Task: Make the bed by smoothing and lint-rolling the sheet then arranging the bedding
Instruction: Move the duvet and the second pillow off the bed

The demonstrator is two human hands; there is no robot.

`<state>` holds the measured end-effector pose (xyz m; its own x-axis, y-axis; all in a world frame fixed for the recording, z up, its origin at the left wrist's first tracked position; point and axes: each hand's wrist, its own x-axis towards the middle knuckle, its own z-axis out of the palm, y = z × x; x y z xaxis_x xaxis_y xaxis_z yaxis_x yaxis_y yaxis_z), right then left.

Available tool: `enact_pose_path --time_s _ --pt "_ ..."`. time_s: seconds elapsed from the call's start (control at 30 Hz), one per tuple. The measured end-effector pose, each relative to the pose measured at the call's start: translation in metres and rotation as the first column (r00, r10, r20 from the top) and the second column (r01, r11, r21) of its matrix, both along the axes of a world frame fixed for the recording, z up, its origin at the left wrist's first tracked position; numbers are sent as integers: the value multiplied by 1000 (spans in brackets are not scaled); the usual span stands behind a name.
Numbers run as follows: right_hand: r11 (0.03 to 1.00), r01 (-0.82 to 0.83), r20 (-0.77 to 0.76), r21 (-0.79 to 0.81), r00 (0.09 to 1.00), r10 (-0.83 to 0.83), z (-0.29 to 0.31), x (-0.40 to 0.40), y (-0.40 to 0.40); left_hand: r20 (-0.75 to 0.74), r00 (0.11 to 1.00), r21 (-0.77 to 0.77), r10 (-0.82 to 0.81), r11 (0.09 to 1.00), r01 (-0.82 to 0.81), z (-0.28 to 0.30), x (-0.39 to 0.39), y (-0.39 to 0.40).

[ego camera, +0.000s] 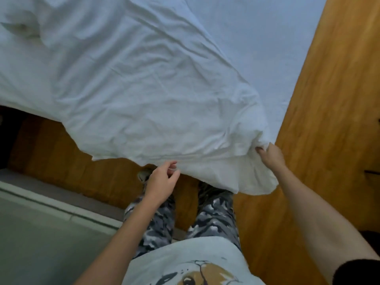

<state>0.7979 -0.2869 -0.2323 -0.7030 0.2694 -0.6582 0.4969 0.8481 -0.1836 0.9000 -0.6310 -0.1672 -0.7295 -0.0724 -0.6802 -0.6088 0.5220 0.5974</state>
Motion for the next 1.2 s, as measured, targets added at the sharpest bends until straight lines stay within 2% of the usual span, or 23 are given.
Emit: enact_pose_path --time_s 0.1,0.2,0.3,0.4,0.5,0.77,1.03,1.2 --pt "991 26 -77 -130 996 -37 52 14 -68 -57 998 -19 32 999 -34 33 2 -54" --pt "983 36 -101 -180 993 -55 99 19 -130 -136 986 -131 -102 988 84 71 10 -117" --pt "964 106 -134 -244 981 -142 138 18 -186 -158 967 -217 -202 962 165 101 20 -183" --pt "909 199 -154 -367 951 -270 174 4 -240 -149 979 -244 -143 964 104 117 19 -247" --pt "858 222 -134 -464 939 -315 194 -21 -289 -152 981 -277 -120 958 74 124 4 -300" --pt "740 313 -71 -595 897 -436 183 -87 -415 -164 965 -321 -204 936 143 118 -97 -406" --pt "686 442 -50 -578 820 -570 167 -154 -509 -59 964 -291 -259 928 231 113 -180 -513" --pt "651 471 -54 -595 785 -618 173 -178 -580 -17 972 -240 -236 944 225 99 -222 -572"
